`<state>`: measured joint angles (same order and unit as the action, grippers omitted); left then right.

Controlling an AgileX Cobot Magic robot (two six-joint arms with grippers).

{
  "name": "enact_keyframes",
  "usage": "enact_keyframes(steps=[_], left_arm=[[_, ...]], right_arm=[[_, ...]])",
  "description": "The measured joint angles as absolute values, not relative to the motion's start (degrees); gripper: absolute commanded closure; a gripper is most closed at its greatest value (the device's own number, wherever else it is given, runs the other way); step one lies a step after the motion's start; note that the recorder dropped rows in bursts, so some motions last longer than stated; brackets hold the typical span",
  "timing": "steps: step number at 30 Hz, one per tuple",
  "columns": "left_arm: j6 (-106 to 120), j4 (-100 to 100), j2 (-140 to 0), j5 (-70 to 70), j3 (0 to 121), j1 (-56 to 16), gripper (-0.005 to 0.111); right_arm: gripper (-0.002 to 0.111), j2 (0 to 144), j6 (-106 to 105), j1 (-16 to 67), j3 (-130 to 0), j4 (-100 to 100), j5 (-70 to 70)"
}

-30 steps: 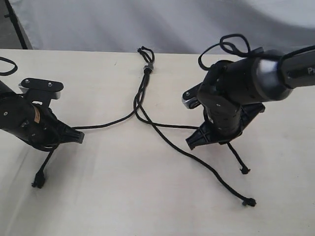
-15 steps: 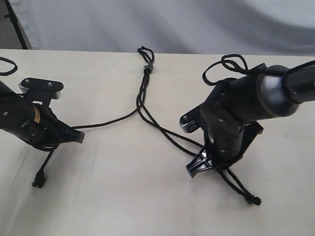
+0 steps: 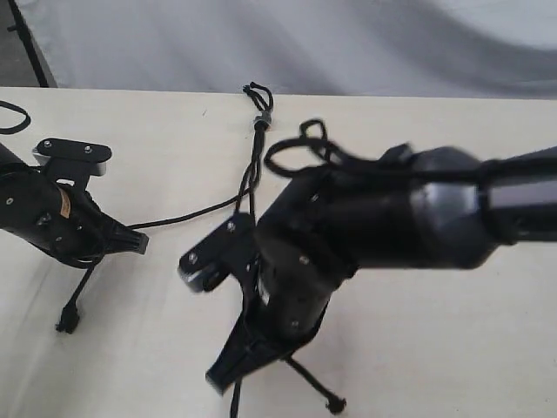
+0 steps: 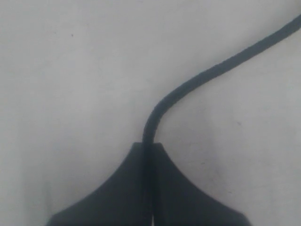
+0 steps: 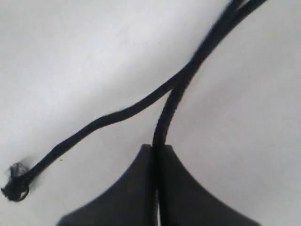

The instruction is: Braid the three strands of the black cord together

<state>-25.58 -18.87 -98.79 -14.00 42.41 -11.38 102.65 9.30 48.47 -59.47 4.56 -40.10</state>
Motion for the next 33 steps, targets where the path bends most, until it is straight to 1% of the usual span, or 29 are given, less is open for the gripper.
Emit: enact_keyframes(steps=[6, 7, 11, 17, 22, 24, 25, 26, 27, 28, 29, 31, 32, 33], left_arm=[[-25.6, -18.9, -98.8, -14.0, 42.4, -11.4, 0.106], [-25.6, -18.9, -98.8, -14.0, 42.4, -11.4, 0.106], [-25.6, -18.9, -98.8, -14.0, 42.4, -11.4, 0.106], [-25.6, -18.9, -98.8, -13.9, 42.4, -11.4, 0.106], [-25.7, -18.9, -98.8, -13.8, 42.4, -11.4, 0.106], [-25.7, -18.9, -98.8, -13.7, 42.4, -11.4, 0.106], [-25.7, -18.9, -98.8, -13.6, 42.4, -11.4, 0.106], [-25.7, -18.9, -98.8, -13.4, 42.4, -11.4, 0.106], [-25.7, -18.9, -98.8, -13.1, 42.4, -11.4, 0.106], [-25.7, -18.9, -98.8, -12.6, 42.4, -11.4, 0.106], [-25.7, -18.9, -98.8, -12.2, 42.4, -11.4, 0.106], [-25.7, -18.9, -98.8, -12.0, 42.4, -11.4, 0.106], [-25.7, -18.9, -98.8, -12.0, 42.4, -11.4, 0.106], [-25.7, -18.9, -98.8, -12.0, 42.4, -11.4, 0.106]], right_arm=[[0.109, 95.9, 10.6, 36.8, -59.9, 7.4, -40.4], [0.109, 95.4, 10.7, 32.1, -59.9, 7.6, -40.4], [0.109, 95.5, 10.7, 21.3, -57.3, 8.2, -35.1], [0.109, 95.5, 10.7, 15.5, -49.9, 8.3, -23.8], [0.108, 95.5, 10.8, 15.0, -47.8, 8.6, -22.1], [0.095, 95.5, 10.8, 15.0, -47.8, 8.6, -21.9], [0.086, 95.5, 10.8, 15.0, -47.8, 8.6, -21.9], [0.076, 95.5, 11.0, 15.0, -47.8, 8.6, -21.9], [0.063, 95.5, 11.0, 15.0, -47.8, 8.6, -21.9], [0.052, 95.5, 11.0, 15.0, -47.8, 8.6, -21.9], [0.046, 95.5, 11.4, 15.0, -47.8, 8.6, -21.9], [0.038, 95.5, 11.9, 15.0, -47.8, 8.7, -21.5], [0.035, 95.5, 11.9, 15.0, -47.8, 9.0, -21.3], [0.034, 95.5, 12.0, 15.0, -47.8, 9.9, -20.8]])
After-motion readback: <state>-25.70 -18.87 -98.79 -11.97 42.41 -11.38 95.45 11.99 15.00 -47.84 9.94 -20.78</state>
